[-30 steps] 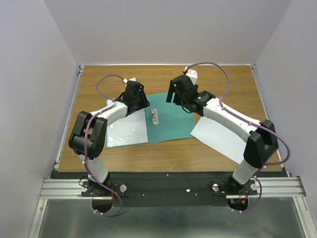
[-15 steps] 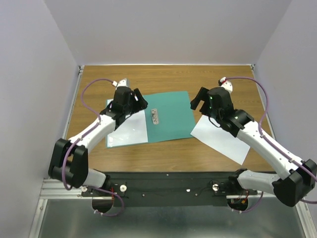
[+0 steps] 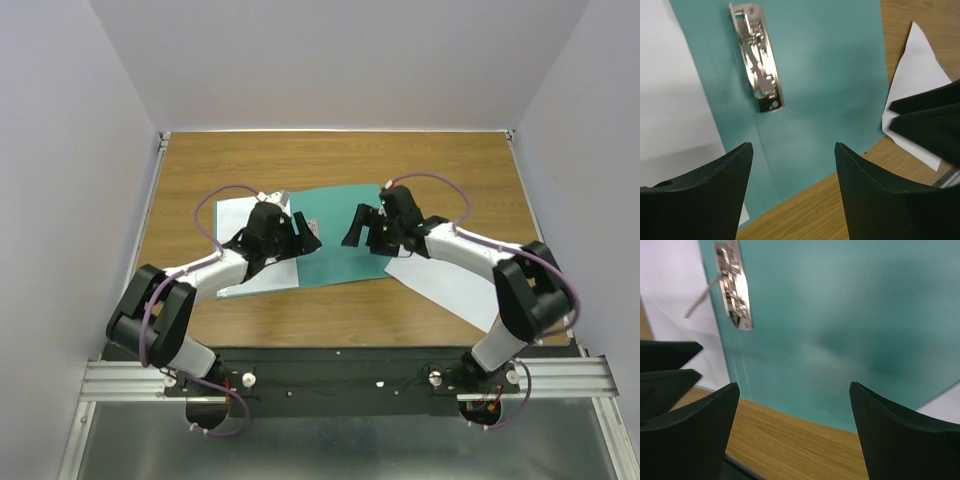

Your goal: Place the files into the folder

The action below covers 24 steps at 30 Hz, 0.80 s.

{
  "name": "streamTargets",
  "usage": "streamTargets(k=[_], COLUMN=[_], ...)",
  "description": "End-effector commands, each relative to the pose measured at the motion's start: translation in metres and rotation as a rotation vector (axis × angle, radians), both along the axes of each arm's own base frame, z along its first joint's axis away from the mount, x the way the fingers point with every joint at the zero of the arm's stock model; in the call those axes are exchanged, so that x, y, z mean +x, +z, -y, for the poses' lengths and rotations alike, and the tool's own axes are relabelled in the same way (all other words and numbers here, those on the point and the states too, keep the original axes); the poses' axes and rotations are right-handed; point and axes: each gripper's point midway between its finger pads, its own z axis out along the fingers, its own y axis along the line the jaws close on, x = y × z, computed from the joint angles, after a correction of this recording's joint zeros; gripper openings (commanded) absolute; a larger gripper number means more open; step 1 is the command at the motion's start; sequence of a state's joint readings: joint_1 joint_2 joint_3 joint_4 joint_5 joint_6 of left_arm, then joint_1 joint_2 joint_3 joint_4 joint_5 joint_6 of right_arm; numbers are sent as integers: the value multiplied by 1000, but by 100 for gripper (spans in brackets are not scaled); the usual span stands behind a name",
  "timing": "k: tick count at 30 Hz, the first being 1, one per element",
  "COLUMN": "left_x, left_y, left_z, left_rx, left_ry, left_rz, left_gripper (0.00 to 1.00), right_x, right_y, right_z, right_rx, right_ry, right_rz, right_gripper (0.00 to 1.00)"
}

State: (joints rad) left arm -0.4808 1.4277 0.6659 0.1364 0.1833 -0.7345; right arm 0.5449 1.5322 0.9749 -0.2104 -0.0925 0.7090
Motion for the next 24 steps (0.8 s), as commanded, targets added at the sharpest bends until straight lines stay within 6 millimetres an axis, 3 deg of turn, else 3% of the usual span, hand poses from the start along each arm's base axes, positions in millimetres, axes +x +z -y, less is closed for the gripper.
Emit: streamTargets(k=[1, 3, 4, 6, 7, 12, 21, 24], left_x=[35, 43, 45, 56, 58, 80, 109, 121], left_y=[22, 21, 10, 13, 4, -1, -6, -10], left_z=[28, 33, 36, 40, 42, 37, 34, 22], left_rx=[-61, -58, -49, -40, -35, -20, -14, -4], left_ry=[-46, -53, -69, -71, -81, -62, -49, -22], left_rz=[82, 84, 63, 69, 48, 48, 57, 54], left_gripper=[75, 75, 75, 75, 75, 73, 72, 72], right_x=[-5, -5, -5, -8, -8, -11, -10, -11], right_y=[-28, -47, -53, -65, -69, -88, -93, -95], right_z=[-37, -33, -31, -28, -25, -14, -14, -14], right_rx=[124, 94, 85, 75, 75, 71, 72, 69], right_ry=[129, 103, 92, 82, 71, 41, 51, 53], right_rz=[-101, -136, -145, -179, -193, -254, -265, -272], right_gripper=[99, 99, 99, 99, 99, 99, 98, 98])
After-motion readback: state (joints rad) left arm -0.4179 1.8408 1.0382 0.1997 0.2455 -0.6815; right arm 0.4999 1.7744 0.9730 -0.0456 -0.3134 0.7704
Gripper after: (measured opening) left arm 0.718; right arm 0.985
